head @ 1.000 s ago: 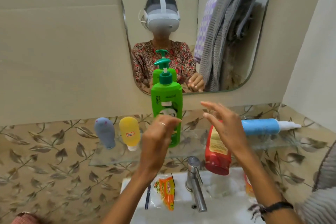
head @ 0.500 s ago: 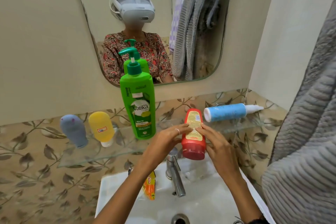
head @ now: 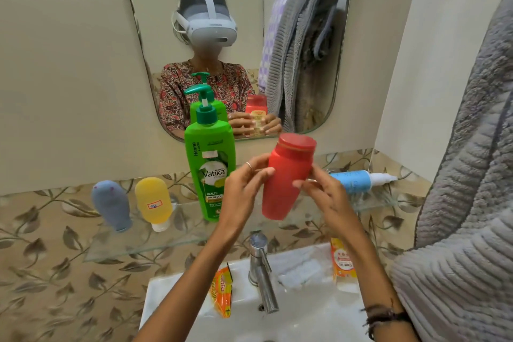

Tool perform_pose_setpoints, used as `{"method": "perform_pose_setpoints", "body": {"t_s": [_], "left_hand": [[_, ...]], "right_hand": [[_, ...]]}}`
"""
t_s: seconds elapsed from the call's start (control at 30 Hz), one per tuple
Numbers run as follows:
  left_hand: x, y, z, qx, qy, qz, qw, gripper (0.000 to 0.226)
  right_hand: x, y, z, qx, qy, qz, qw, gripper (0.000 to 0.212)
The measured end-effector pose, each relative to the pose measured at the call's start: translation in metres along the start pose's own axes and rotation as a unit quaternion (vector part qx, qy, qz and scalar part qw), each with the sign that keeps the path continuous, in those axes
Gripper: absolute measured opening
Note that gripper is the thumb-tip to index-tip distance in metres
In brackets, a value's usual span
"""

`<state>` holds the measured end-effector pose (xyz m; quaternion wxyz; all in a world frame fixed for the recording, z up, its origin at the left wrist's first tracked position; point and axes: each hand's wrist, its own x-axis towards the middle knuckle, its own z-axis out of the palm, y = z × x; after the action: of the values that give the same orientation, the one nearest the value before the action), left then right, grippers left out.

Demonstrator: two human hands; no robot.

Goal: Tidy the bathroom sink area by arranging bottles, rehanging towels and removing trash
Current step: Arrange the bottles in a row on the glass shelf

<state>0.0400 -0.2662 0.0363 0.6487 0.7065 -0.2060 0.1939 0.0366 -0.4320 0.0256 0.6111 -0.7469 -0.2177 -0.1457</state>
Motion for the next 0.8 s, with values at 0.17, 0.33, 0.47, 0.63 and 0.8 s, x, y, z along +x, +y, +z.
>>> {"method": "perform_pose_setpoints", "body": {"t_s": [0.17, 0.33, 0.47, 0.63, 0.8], "left_hand": [[0.016, 0.006, 0.002, 0.014, 0.046, 0.000, 0.999, 0.027], [0.021, -0.005, 0.010, 0.131, 0.068, 0.016, 0.989, 0.026], [0.016, -0.016, 0.011, 0.156, 0.116, 0.019, 0.981, 0.030], [0.010, -0.023, 0.014, 0.167, 0.137, 0.032, 0.976, 0.036], [-0.005, -0.031, 0.022, 0.242, 0.163, 0.081, 0.953, 0.044]], "right_hand": [[0.029, -0.001, -0.006, 0.086, -0.036, 0.000, 0.996, 0.036], [0.033, 0.019, 0.008, 0.110, -0.012, 0.020, 0.994, 0.033], [0.036, 0.028, 0.017, 0.105, -0.010, 0.030, 0.994, 0.032], [0.035, 0.033, 0.022, 0.108, 0.013, 0.028, 0.994, 0.033], [0.024, 0.036, 0.022, 0.097, 0.053, 0.024, 0.994, 0.036]]}}
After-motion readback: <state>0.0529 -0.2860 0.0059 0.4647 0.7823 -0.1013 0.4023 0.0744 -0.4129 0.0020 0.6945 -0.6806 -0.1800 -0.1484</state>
